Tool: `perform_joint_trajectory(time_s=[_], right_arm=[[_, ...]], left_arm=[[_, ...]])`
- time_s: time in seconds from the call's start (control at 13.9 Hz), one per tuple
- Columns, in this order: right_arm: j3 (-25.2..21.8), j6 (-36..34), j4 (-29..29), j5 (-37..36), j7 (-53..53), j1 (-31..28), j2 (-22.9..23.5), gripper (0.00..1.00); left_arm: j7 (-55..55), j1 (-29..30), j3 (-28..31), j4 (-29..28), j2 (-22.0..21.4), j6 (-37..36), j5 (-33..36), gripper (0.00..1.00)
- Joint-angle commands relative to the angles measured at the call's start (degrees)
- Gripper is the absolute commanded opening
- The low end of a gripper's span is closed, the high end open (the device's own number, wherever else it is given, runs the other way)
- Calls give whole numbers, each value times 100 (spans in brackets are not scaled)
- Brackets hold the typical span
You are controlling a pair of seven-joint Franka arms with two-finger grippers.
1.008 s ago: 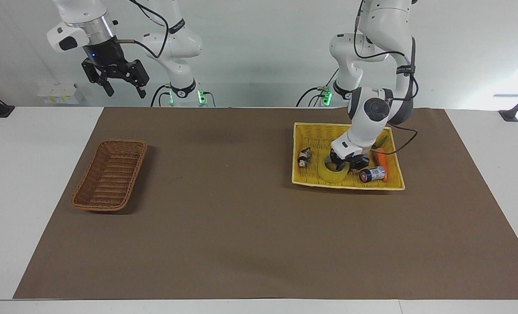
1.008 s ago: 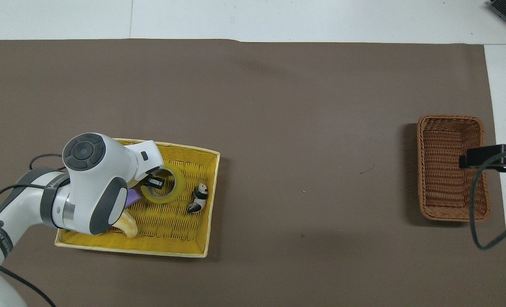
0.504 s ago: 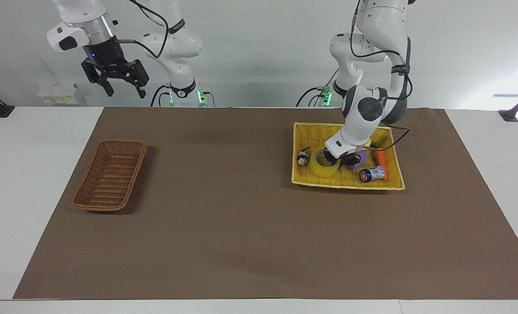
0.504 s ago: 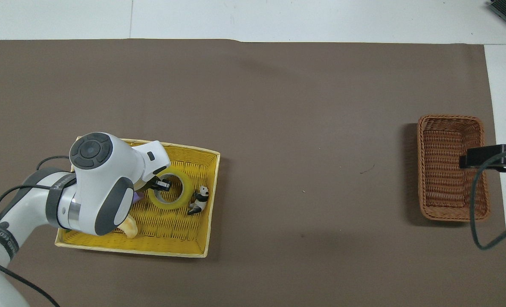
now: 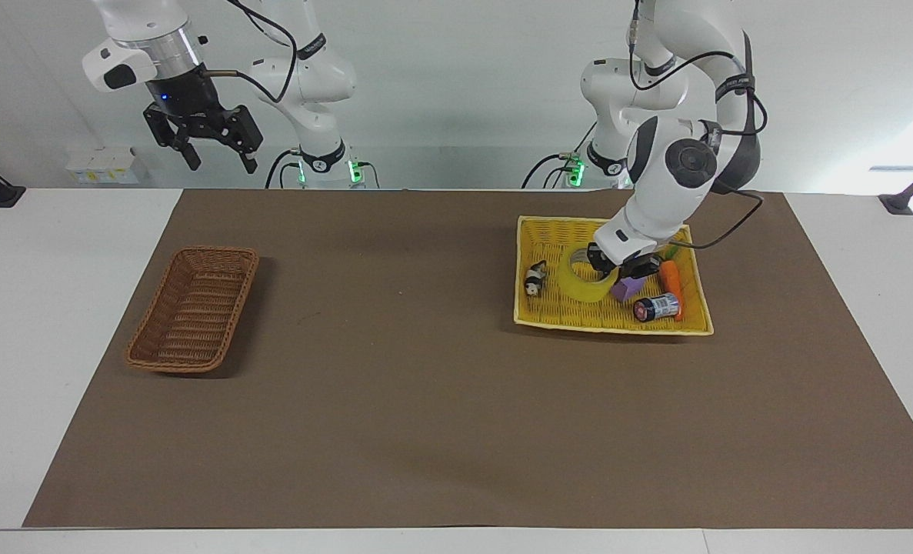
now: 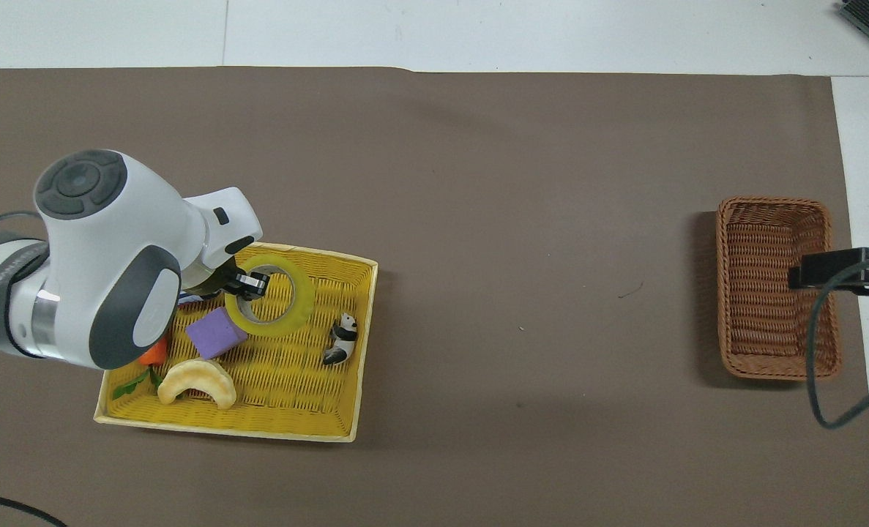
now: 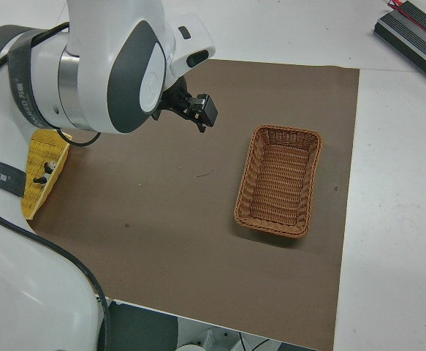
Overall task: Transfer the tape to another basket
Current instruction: 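Close the left gripper on the rim of the yellow tape roll, then lift the tape with the left gripper while the right gripper approaches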
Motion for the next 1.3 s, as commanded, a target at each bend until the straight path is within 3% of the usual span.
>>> perform_joint_trajectory(time_s=[0.0, 0.36, 0.58, 0.86, 1.22], right_arm=[[15, 73, -116, -49, -63, -39, -108, 100], [7, 65, -116, -119, -72, -47, -108, 100], [6, 283, -82, -171, -124, -13, -30, 100], [24, -506, 1050, -172, -212, -74, 813, 100], [51, -298, 1202, -155, -169, 14, 982, 100]], left_arm=[[-39, 44, -58, 392, -127, -543, -128, 0], [-310, -122, -111, 410, -180, -606, -593, 0], [-1275, -561, -225, 419, -224, -562, -611, 0], [-2420, -1001, -426, 603, -198, -483, -989, 0], [-4395, -1256, -1139, 1016, -136, -395, -998, 0]])
